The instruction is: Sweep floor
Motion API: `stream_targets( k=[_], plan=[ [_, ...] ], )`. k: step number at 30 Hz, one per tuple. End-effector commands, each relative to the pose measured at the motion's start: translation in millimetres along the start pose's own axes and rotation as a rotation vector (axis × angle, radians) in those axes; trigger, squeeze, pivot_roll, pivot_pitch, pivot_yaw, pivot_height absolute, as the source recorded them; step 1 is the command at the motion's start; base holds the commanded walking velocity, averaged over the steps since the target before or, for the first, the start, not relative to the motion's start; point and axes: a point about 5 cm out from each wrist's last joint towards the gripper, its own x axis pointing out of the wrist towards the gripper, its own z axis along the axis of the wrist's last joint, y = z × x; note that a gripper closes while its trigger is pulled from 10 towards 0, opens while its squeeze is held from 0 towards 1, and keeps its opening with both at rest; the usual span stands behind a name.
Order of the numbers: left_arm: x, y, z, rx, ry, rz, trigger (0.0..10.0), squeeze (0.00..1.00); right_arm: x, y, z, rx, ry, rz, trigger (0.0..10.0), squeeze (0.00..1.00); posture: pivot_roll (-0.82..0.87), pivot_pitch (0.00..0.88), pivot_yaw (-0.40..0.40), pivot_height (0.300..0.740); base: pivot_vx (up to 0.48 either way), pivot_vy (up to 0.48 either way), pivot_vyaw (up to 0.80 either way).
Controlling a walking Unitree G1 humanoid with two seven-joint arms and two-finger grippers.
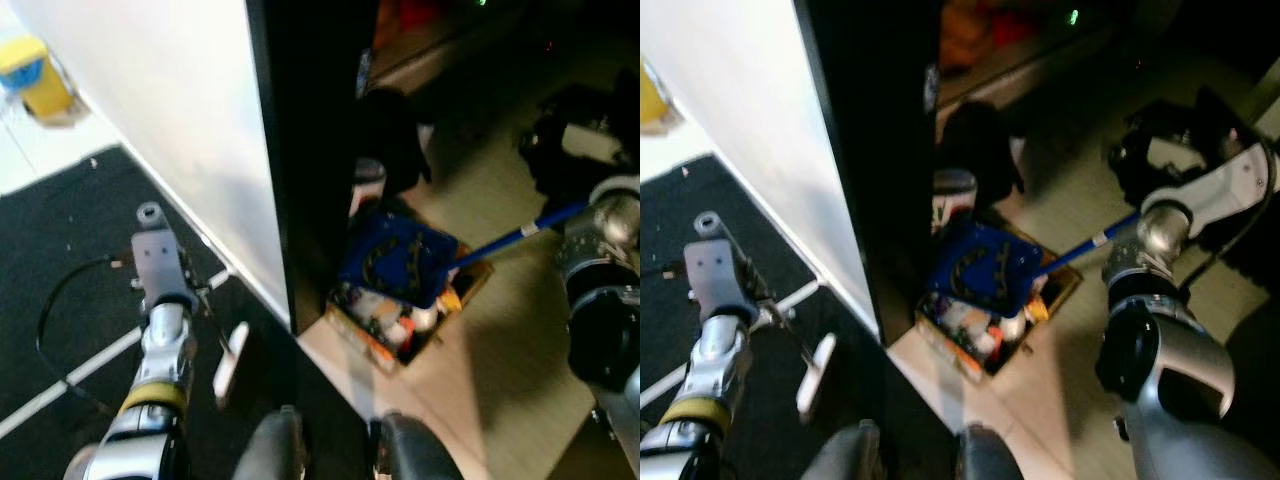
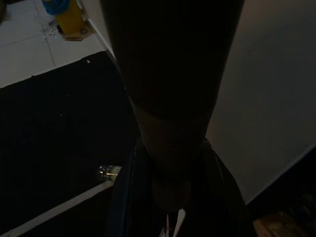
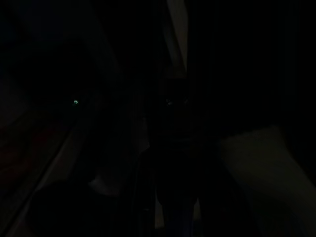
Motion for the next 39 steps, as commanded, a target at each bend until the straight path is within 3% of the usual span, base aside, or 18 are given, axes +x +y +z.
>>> stream_targets(
  k=[1,9,21,35,36,39],
  plan=[
    [0.1,-0.6,1,0.019,-0.003,-0.008,10.0,0.0,2.8,-4.6,5,0.025,-0.025,-0.024,10.0,0.0,0.05,0.008,-0.029,0.74,0.0,0.0,0.0],
    [0.9,-5.1,0,0.045,0.014,-0.025,10.0,0.0,3.1,-5.7,6,0.021,-0.027,-0.029,10.0,0.0,0.05,0.009,-0.027,0.74,0.0,-0.3,0.0],
    [-4.9,-0.2,-4,0.01,0.01,0.0,10.0,0.0,12.0,6.9,30,-0.055,-0.095,-0.081,10.0,0.0,0.07,0.064,-0.061,0.74,0.0,-0.034,0.0],
    [-16.3,15.6,-5,0.005,-0.022,0.056,10.0,0.0,3.0,52.6,42,-0.242,-0.198,0.024,10.0,0.0,0.08,0.131,-0.109,0.74,0.0,0.0,0.0],
    [-18.4,21.9,-4,0.004,-0.033,0.074,10.0,0.0,-1.3,64.9,44,-0.276,-0.228,0.062,10.0,0.0,0.08,0.159,-0.129,0.74,0.0,0.0,0.0],
    [-20.3,26.4,-4,0.003,-0.041,0.091,10.0,0.0,-5.5,75.7,45,-0.292,-0.248,0.095,10.0,0.0,0.08,0.165,-0.138,0.74,0.0,0.0,0.0]
  ],
)
